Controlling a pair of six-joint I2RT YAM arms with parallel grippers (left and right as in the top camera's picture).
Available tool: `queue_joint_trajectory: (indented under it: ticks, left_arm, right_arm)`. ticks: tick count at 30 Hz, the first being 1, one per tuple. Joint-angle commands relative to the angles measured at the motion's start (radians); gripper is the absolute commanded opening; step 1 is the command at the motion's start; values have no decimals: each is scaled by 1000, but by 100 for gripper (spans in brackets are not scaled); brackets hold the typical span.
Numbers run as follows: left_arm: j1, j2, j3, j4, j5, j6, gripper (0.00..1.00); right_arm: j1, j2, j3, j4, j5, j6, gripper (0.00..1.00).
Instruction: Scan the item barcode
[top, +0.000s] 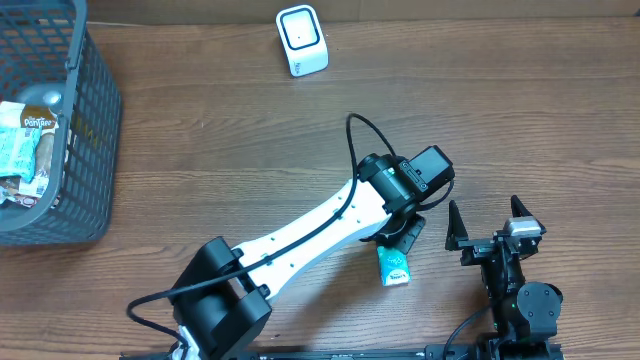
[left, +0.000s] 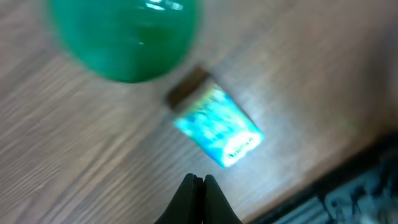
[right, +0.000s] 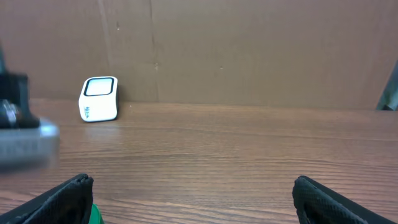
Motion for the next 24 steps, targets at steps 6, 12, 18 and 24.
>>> queue_joint_trajectory:
  ticks: [6,12,18,24]
  left_arm:
    - [-50,161,-6,8,221,374,4]
    - [-92,257,-6,11,220,439,4]
    - [-85,259,4,-33,150,403,4]
    - [-84,259,4,-32,60,348,4]
  right_arm:
    - [-5,-6,-10,8,2,7,100]
    - [-5,-6,-10,8,2,7,100]
    - [-5,-6,-10,7,2,7,100]
    - [-5,-6,-10,7,2,7,100]
